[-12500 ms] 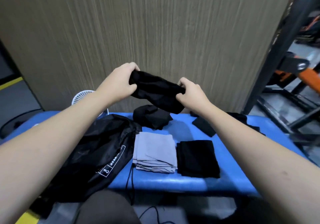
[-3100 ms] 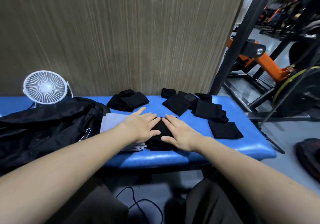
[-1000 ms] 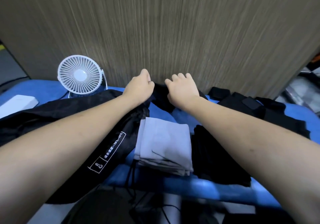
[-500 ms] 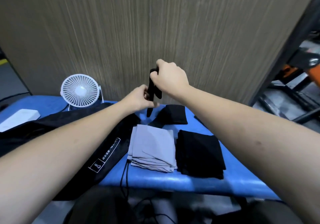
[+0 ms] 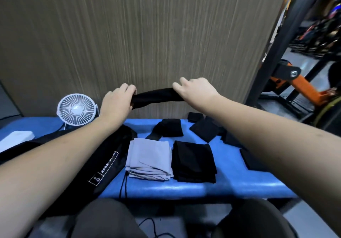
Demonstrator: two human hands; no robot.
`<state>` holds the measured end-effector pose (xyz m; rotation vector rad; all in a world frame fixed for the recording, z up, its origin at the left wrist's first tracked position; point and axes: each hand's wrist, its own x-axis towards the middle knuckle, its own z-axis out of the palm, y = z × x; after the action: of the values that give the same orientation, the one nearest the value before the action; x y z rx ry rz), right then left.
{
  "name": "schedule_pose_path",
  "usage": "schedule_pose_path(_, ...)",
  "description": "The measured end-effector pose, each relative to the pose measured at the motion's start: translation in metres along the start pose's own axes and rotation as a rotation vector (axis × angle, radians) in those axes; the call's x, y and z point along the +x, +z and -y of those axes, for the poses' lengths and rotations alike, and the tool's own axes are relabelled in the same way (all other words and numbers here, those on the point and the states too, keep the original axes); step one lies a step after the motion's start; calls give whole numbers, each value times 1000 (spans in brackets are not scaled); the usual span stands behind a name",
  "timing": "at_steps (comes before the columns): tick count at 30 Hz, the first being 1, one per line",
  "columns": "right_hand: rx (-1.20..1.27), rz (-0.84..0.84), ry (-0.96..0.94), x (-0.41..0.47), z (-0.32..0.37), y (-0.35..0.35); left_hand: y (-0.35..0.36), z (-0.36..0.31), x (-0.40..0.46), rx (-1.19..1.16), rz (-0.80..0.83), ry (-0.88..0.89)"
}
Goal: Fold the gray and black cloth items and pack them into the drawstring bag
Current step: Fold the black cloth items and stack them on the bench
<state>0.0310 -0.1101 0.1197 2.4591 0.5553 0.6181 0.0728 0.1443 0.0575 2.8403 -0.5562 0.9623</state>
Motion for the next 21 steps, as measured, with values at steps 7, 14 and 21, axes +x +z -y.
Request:
schedule_pose_path(7, 415, -44, 284, -54, -17, 8, -36, -15, -15, -459, 47, 7)
schedule_pose_path(14, 1328, 50, 824, -127, -43, 23, -44, -51, -18, -925, 294, -205)
schedule_pose_path(21, 1240, 197, 818, -205, -48, 47, -6, -120, -44, -793, 630, -149)
